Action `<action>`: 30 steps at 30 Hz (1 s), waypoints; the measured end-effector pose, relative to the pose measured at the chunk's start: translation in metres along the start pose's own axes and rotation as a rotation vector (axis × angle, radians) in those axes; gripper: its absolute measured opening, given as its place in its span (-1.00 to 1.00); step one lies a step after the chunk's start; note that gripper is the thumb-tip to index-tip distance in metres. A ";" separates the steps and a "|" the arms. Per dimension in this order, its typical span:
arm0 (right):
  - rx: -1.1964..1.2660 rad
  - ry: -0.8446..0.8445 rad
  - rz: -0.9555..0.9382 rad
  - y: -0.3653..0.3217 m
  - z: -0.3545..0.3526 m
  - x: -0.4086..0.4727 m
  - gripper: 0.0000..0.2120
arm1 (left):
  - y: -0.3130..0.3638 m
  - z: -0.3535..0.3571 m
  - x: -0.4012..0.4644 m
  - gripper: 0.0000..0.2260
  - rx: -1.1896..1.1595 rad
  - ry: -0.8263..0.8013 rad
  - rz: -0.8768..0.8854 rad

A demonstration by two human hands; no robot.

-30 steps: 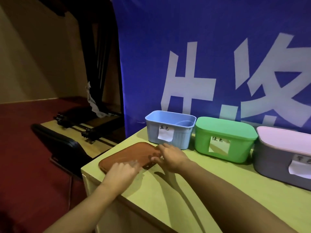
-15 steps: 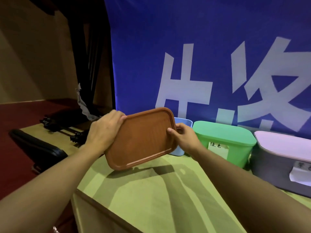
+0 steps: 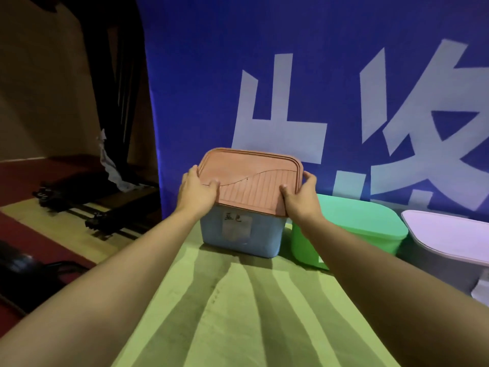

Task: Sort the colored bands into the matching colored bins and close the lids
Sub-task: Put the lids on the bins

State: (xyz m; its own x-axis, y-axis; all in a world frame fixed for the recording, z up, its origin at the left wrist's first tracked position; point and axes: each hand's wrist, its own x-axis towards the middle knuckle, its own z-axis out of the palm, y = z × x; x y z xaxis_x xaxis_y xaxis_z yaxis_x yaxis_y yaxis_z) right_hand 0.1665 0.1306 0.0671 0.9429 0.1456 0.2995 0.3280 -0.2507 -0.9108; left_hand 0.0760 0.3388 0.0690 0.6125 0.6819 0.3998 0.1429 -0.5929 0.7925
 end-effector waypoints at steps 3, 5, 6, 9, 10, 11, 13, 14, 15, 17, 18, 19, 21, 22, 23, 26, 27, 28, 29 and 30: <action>-0.368 -0.017 -0.022 0.009 -0.005 0.017 -0.45 | 0.000 0.016 0.010 -0.40 0.063 -0.079 -0.017; -0.587 -0.044 -0.017 0.016 -0.006 0.026 -0.41 | -0.003 0.025 0.016 -0.42 0.090 -0.118 -0.016; -0.658 -0.069 -0.020 0.018 -0.005 0.029 -0.36 | -0.006 0.029 0.019 -0.43 0.101 -0.131 -0.019; -0.789 -0.135 -0.021 0.024 0.000 0.034 -0.25 | -0.013 0.037 0.030 -0.42 0.262 -0.106 -0.037; -0.828 -0.148 -0.020 0.025 0.002 0.035 -0.24 | -0.017 0.037 0.033 -0.41 0.313 -0.092 -0.046; -0.856 -0.164 -0.014 0.027 0.005 0.036 -0.23 | -0.021 0.038 0.036 -0.40 0.319 -0.097 -0.063; -0.891 -0.214 -0.012 0.028 0.009 0.038 -0.21 | -0.029 0.036 0.040 -0.37 0.254 -0.138 -0.088; -0.901 -0.240 -0.014 0.028 0.010 0.038 -0.20 | -0.034 0.036 0.040 -0.37 0.221 -0.157 -0.091; -0.909 -0.257 -0.014 0.029 0.011 0.039 -0.19 | -0.037 0.035 0.040 -0.38 0.197 -0.166 -0.084; -0.931 -0.271 -0.009 0.030 0.013 0.040 -0.18 | -0.042 0.035 0.037 -0.39 0.175 -0.167 -0.064; -0.954 -0.273 -0.011 0.030 0.014 0.040 -0.17 | -0.043 0.035 0.035 -0.41 0.174 -0.161 -0.058; -0.984 -0.279 -0.011 0.031 0.016 0.039 -0.17 | -0.043 0.036 0.034 -0.41 0.177 -0.157 -0.058; -1.029 -0.299 -0.019 0.031 0.017 0.038 -0.21 | -0.045 0.035 0.034 -0.43 0.189 -0.154 -0.048; -1.043 -0.320 -0.028 0.030 0.016 0.038 -0.25 | -0.047 0.035 0.035 -0.43 0.189 -0.165 -0.038; -1.054 -0.347 -0.040 0.029 0.016 0.038 -0.29 | -0.048 0.034 0.037 -0.44 0.184 -0.189 -0.025; -1.080 -0.423 -0.074 0.023 0.013 0.038 -0.40 | -0.044 0.033 0.044 -0.48 0.253 -0.330 0.012; -1.081 -0.438 -0.078 0.021 0.013 0.039 -0.41 | -0.041 0.032 0.047 -0.52 0.361 -0.364 0.047; -1.080 -0.451 -0.080 0.019 0.013 0.040 -0.41 | -0.037 0.031 0.051 -0.55 0.473 -0.391 0.083; -1.079 -0.462 -0.079 0.018 0.013 0.042 -0.41 | -0.034 0.030 0.054 -0.57 0.545 -0.420 0.116; -1.080 -0.469 -0.082 0.017 0.013 0.043 -0.41 | -0.031 0.030 0.056 -0.58 0.563 -0.461 0.141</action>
State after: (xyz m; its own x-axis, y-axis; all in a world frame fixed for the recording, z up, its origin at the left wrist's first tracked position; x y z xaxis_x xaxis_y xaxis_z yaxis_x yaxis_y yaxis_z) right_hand 0.2118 0.1452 0.0603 0.8775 0.4796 0.0073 0.4772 -0.8714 -0.1133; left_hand 0.1293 0.3821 0.0529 0.9010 0.4079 0.1479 0.3403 -0.8758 0.3422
